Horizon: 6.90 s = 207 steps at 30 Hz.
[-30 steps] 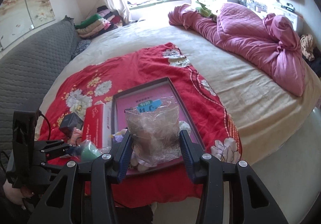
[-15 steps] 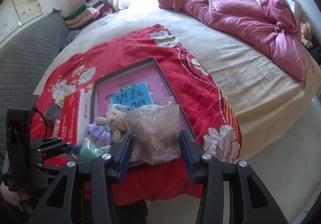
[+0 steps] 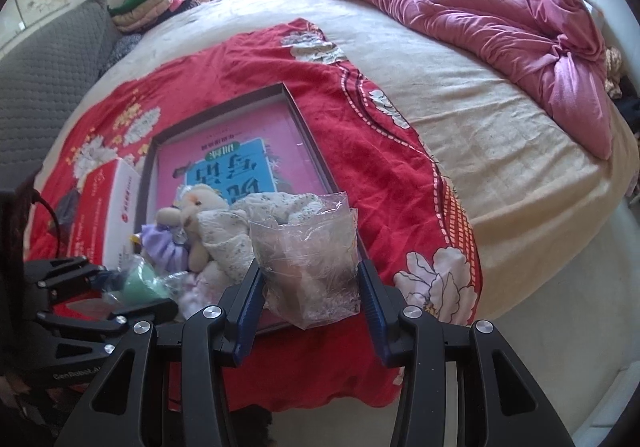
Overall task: Organize soft objects
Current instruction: 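Lower the sponge with the left tool while the right tool lowers the bag into the tray, then open both, then move both open tools back over the remaining items beside the tray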
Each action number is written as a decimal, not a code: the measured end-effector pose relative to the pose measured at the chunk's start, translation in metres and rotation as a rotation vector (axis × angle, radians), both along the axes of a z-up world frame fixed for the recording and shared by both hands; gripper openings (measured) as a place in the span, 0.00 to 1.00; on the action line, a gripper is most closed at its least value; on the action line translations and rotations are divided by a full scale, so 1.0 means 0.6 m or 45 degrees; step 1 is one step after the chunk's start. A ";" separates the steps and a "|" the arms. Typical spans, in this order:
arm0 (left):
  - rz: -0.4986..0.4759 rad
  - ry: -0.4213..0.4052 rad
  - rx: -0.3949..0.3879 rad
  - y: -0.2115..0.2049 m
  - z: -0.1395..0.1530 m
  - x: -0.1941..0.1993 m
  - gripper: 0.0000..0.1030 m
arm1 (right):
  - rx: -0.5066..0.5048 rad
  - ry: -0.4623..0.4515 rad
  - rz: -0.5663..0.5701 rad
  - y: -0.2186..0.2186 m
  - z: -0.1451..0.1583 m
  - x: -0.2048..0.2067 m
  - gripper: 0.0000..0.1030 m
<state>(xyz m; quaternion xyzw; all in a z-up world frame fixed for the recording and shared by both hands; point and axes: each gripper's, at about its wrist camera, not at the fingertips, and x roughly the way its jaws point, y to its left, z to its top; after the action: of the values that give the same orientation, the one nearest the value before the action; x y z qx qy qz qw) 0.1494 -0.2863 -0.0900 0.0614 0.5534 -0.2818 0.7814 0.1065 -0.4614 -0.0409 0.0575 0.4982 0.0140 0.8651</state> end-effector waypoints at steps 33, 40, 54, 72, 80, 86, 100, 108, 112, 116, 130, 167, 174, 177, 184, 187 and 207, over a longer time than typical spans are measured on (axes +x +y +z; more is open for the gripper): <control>0.041 -0.003 0.013 -0.014 -0.011 0.098 0.45 | -0.162 0.065 0.064 0.033 -0.072 0.073 0.46; 0.032 -0.014 0.010 -0.016 -0.014 0.095 0.45 | -0.187 0.074 0.069 0.026 -0.062 0.058 0.46; 0.042 -0.012 -0.003 -0.013 -0.016 0.095 0.45 | -0.171 0.057 0.080 0.033 -0.063 0.050 0.52; 0.047 -0.050 0.031 -0.016 -0.006 0.092 0.58 | -0.129 -0.003 0.043 0.021 -0.039 0.020 0.66; 0.045 -0.066 0.030 -0.008 0.005 0.087 0.58 | -0.145 -0.032 0.037 0.026 -0.021 0.014 0.70; 0.058 -0.085 0.020 0.002 0.021 0.083 0.61 | -0.150 -0.047 0.024 0.029 -0.008 0.012 0.71; 0.084 -0.103 0.019 0.026 0.039 0.068 0.70 | -0.175 -0.061 0.008 0.047 0.009 0.004 0.72; 0.099 -0.104 -0.004 0.037 0.048 0.060 0.86 | -0.206 -0.081 -0.007 0.053 0.019 -0.002 0.74; 0.111 -0.121 -0.014 0.044 0.060 0.053 0.86 | -0.221 -0.096 -0.019 0.057 0.026 -0.005 0.75; 0.149 -0.142 -0.030 0.058 0.077 0.042 0.87 | -0.228 -0.102 -0.030 0.064 0.036 -0.012 0.75; 0.165 -0.210 -0.006 0.076 0.123 -0.003 0.87 | -0.276 -0.153 -0.062 0.080 0.086 -0.043 0.75; 0.256 -0.378 0.045 0.207 0.223 -0.136 0.88 | -0.322 -0.364 -0.018 0.203 0.205 -0.168 0.75; 0.302 -0.377 0.049 0.249 0.225 -0.145 0.88 | -0.315 -0.390 0.035 0.243 0.216 -0.168 0.75; 0.324 -0.376 0.050 0.267 0.227 -0.148 0.88 | -0.306 -0.400 0.066 0.262 0.220 -0.166 0.75; 0.365 -0.383 0.056 0.306 0.232 -0.155 0.88 | -0.301 -0.419 0.130 0.306 0.221 -0.162 0.75; 0.394 -0.377 0.057 0.327 0.230 -0.155 0.88 | -0.295 -0.419 0.172 0.331 0.218 -0.157 0.75; 0.653 -0.340 0.113 0.507 0.215 -0.147 0.88 | -0.247 -0.416 0.418 0.474 0.199 -0.138 0.75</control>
<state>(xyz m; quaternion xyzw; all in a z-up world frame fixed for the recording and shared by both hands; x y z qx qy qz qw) 0.0611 0.0179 0.0391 -0.0098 0.4550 -0.0401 0.8896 0.0237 -0.1768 0.0785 -0.1106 0.3534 0.1154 0.9217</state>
